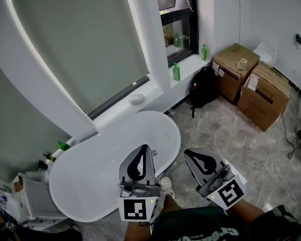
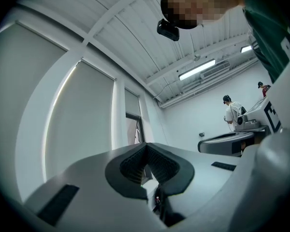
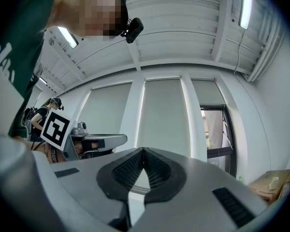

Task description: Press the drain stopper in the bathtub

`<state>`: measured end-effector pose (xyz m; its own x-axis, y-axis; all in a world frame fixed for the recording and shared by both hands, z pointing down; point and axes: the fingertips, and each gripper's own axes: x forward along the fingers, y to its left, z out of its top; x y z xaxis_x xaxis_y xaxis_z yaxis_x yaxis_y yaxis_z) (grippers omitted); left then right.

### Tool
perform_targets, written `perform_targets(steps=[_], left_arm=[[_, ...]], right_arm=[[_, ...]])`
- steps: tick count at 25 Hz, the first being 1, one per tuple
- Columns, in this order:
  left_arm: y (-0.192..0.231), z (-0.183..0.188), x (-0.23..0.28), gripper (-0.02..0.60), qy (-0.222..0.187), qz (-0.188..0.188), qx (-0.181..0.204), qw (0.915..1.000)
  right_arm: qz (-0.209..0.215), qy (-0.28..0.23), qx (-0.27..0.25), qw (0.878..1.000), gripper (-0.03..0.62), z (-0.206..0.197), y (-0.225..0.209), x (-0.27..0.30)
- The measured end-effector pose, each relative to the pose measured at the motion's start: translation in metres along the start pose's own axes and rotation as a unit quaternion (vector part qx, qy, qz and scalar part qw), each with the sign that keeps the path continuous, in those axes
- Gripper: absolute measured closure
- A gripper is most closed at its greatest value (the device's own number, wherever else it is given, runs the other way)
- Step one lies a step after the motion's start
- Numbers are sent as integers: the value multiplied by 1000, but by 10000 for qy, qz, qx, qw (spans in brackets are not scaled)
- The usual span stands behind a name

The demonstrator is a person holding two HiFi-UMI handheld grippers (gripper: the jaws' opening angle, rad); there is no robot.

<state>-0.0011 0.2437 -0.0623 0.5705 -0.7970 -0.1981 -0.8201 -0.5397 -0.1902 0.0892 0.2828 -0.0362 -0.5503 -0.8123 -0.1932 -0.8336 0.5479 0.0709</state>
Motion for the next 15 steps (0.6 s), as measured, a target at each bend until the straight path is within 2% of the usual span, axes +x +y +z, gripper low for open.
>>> perform_targets(steps=[8,15], left_arm=[[55,-27,53,574,74,-187,81,9998],[104,-49,80,574,202,-107,-57,9997]], right_arm=[[-37,252,53,9997,579,-23,-23,76],[29,413,45,9991,579,-38,-31,132]])
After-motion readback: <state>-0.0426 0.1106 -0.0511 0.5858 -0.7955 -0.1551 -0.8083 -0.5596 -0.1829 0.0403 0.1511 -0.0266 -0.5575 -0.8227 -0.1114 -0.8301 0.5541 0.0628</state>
